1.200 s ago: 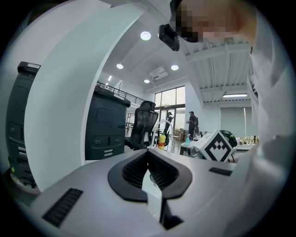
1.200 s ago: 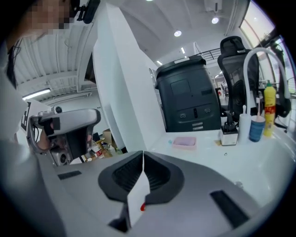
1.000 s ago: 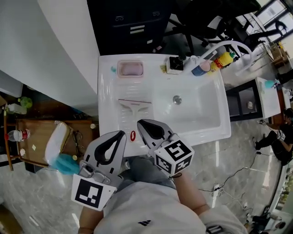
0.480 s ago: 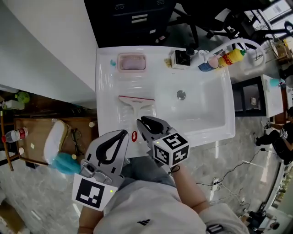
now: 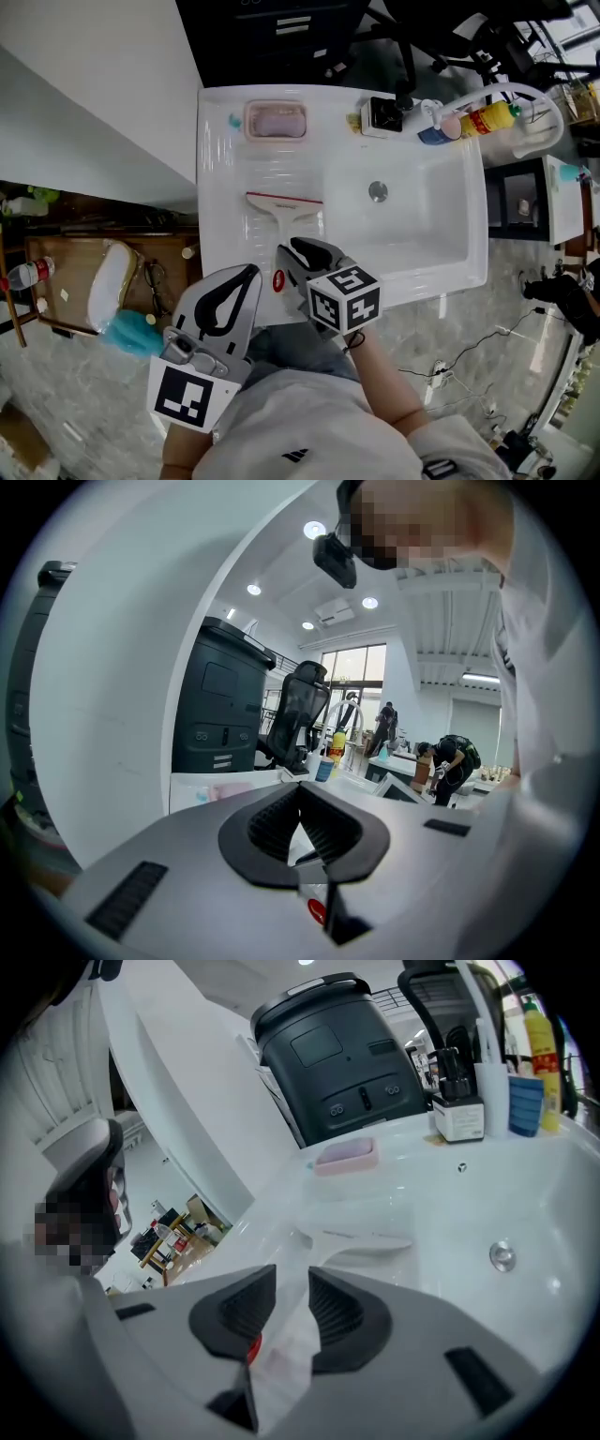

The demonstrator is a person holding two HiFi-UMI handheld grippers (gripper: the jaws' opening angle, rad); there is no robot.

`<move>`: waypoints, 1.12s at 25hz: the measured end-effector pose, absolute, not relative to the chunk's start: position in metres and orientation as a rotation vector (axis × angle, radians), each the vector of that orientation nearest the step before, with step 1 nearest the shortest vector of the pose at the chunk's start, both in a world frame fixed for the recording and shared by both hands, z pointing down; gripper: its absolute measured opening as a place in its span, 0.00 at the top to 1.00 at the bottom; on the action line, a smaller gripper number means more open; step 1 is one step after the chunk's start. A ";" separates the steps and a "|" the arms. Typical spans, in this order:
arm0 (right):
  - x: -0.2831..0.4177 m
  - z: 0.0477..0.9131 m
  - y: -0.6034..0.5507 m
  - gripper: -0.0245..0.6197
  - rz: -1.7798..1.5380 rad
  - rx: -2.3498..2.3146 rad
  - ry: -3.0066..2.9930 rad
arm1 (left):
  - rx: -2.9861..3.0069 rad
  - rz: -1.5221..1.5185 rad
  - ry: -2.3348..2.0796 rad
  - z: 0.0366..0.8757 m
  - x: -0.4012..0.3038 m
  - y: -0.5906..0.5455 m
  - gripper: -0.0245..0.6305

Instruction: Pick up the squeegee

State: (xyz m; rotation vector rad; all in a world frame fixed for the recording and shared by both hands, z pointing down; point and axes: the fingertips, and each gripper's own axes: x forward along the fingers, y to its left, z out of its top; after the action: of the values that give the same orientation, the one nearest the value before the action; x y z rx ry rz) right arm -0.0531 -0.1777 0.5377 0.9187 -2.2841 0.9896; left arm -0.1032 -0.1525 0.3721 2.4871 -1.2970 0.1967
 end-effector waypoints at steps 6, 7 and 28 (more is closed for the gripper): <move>-0.056 0.549 -0.177 0.79 1.018 0.887 -2.241 | 2.479 0.189 -1.307 0.374 -0.106 -0.156 0.94; -0.057 0.550 -0.177 0.78 1.030 0.885 -2.237 | 2.477 0.190 -1.308 0.374 -0.107 -0.157 0.94; -0.093 0.557 -0.178 0.75 1.335 0.787 -2.214 | 2.446 0.203 -1.350 0.378 -0.119 -0.155 0.94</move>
State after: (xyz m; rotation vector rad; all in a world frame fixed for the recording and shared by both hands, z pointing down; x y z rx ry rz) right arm -0.0925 -0.1782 0.5570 0.7874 -2.2144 1.3348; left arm -0.1190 -0.1548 0.3779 2.4463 -1.3498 0.2030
